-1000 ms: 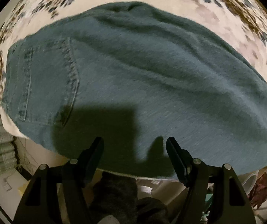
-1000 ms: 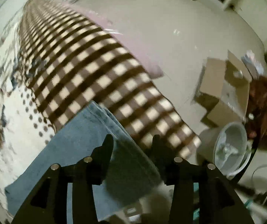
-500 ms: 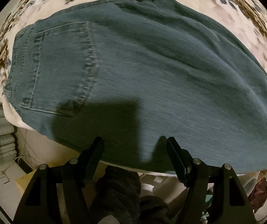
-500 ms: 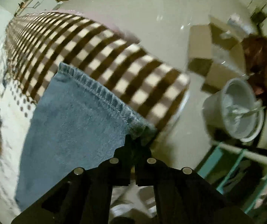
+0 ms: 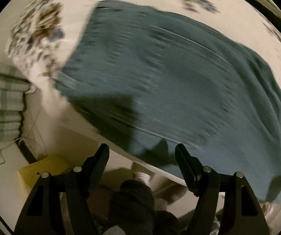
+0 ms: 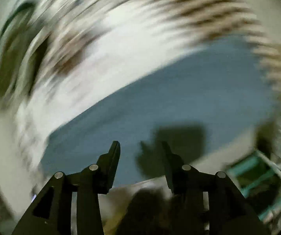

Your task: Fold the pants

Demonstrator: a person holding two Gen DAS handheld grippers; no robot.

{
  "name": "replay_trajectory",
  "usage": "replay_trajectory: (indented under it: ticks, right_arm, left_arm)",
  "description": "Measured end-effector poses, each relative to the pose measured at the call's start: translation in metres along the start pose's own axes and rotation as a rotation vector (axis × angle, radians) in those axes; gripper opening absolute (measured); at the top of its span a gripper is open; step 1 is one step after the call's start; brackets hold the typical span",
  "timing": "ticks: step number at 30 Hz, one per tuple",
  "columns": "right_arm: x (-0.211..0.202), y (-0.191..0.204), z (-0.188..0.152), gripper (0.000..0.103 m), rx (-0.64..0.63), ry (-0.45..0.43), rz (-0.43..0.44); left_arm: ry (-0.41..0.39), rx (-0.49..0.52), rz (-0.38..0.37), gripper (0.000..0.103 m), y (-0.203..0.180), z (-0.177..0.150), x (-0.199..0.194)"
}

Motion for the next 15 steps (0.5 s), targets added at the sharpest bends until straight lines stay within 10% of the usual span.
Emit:
replay_trajectory:
  ticks: [7,15]
  right_arm:
    - [0.138,0.175,-0.063,0.049,-0.140,0.268,0.068]
    - [0.202,0.116,-0.162,0.049,0.119,0.398,-0.013]
  left_arm:
    - [-0.012,-0.281,-0.050,0.068,0.098,0.020,0.008]
    - [-0.012,-0.402,-0.100,0.067,0.142,0.036,0.034]
Point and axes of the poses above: each gripper's, at about its wrist camera, not at the fingertips, and x roughly the way its jaws point, y to its left, z to its top, the point moved 2 cm from there along x, roughly the way its jaws point, and after that the axes turned 13 degrees about x, right-handed, at the moved point
